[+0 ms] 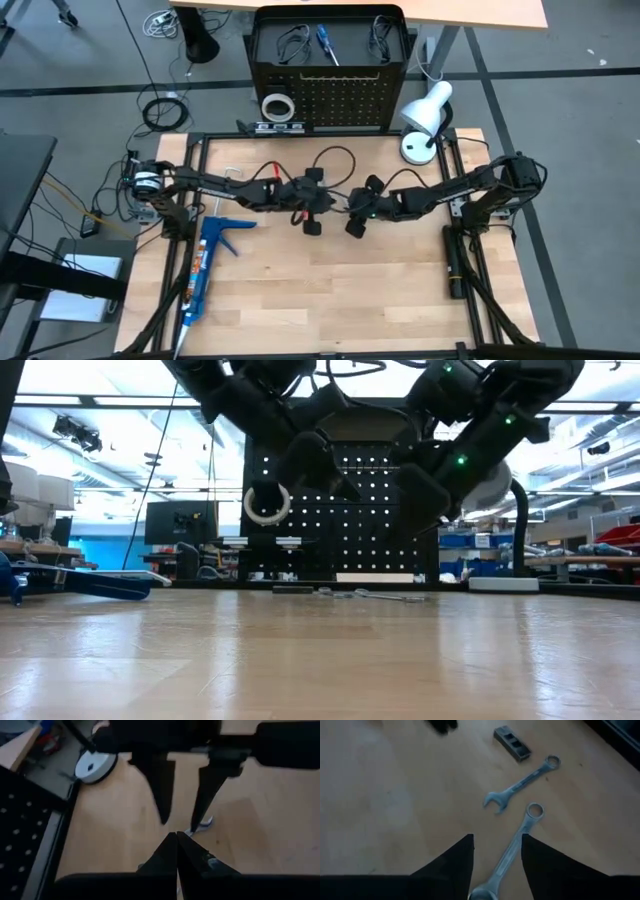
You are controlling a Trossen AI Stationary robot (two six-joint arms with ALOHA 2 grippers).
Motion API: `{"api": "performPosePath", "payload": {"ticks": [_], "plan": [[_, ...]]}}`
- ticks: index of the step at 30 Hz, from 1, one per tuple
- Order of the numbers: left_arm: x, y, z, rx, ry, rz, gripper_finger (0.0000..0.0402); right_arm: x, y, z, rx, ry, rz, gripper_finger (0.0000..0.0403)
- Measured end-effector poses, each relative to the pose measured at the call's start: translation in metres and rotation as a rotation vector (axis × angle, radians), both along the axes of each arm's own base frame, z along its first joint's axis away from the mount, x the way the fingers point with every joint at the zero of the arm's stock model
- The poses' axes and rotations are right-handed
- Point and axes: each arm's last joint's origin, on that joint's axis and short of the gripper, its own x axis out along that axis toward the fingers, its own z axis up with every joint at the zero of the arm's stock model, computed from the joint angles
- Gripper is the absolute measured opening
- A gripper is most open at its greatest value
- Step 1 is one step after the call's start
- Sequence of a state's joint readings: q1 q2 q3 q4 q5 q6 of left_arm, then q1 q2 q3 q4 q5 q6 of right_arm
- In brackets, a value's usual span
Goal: Hang tools onto peg board
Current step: Hang the right wrench on the pegboard
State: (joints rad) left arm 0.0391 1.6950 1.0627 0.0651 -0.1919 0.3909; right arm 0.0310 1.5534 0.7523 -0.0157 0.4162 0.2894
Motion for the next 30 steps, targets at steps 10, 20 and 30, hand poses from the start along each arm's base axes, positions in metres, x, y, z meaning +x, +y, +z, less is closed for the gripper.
{"api": "performPosePath", "payload": {"ticks": [10, 20, 30], "plan": [[-0.037, -0.003, -0.031, 0.031, -0.132, 0.093, 0.0003, 0.001, -0.017, 0.001, -0.048, -0.015, 0.010, 0.0192], [-0.067, 0.000, -0.038, -0.018, -0.199, 0.168, 0.0003, 0.012, -0.063, -0.023, -0.018, -0.026, -0.047, 0.0190], [-0.088, 0.000, -0.060, -0.069, -0.150, 0.235, 0.0003, 0.020, -0.073, -0.057, 0.058, 0.006, -0.028, 0.0190]]}}
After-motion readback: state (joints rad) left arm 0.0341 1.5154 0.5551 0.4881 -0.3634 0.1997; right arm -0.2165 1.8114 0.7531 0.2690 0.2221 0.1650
